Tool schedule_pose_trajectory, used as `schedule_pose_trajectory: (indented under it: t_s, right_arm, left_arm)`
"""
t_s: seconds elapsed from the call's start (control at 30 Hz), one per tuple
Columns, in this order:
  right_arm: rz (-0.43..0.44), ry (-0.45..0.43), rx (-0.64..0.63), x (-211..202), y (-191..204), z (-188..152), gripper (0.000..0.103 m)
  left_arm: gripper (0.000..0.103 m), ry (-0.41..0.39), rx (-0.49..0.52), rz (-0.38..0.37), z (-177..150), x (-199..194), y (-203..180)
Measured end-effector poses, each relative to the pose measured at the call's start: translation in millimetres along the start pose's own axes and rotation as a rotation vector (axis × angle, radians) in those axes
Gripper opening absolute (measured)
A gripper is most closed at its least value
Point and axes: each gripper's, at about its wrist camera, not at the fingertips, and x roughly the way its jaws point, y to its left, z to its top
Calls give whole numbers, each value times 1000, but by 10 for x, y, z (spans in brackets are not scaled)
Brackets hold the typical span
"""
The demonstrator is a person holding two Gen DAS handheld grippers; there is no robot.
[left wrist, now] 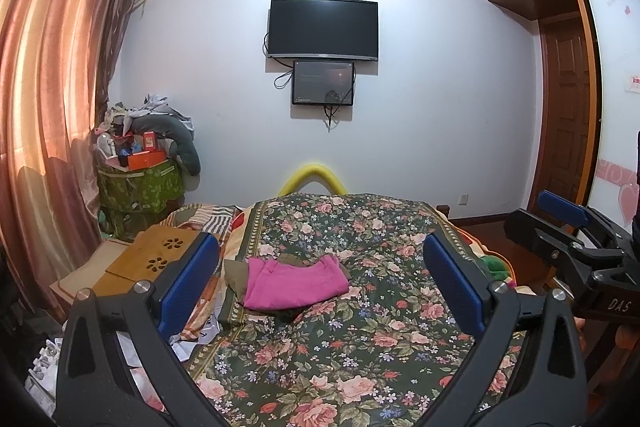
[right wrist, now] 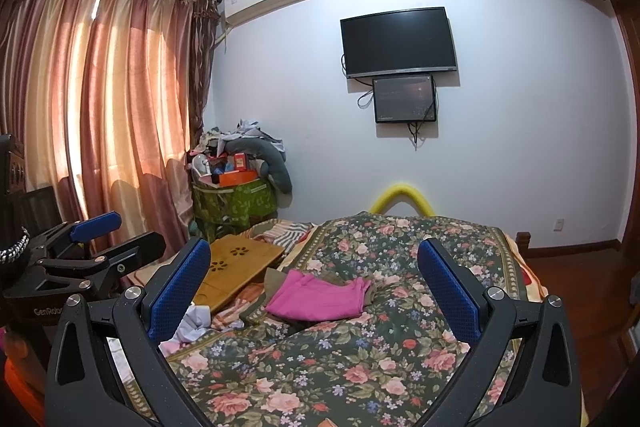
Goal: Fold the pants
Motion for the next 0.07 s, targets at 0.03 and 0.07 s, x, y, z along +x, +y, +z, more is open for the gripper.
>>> schedule_pose_trajectory:
  t_s: [0.03, 0.07]
  right_arm:
    - [-1, 1, 1, 4, -3, -7, 103]
    - [-1, 3, 2, 13, -7, -10, 103]
  left_arm:
    - [103, 2, 1, 1, -6, 13, 0]
    - [103, 5, 2, 0, -11, 32, 3]
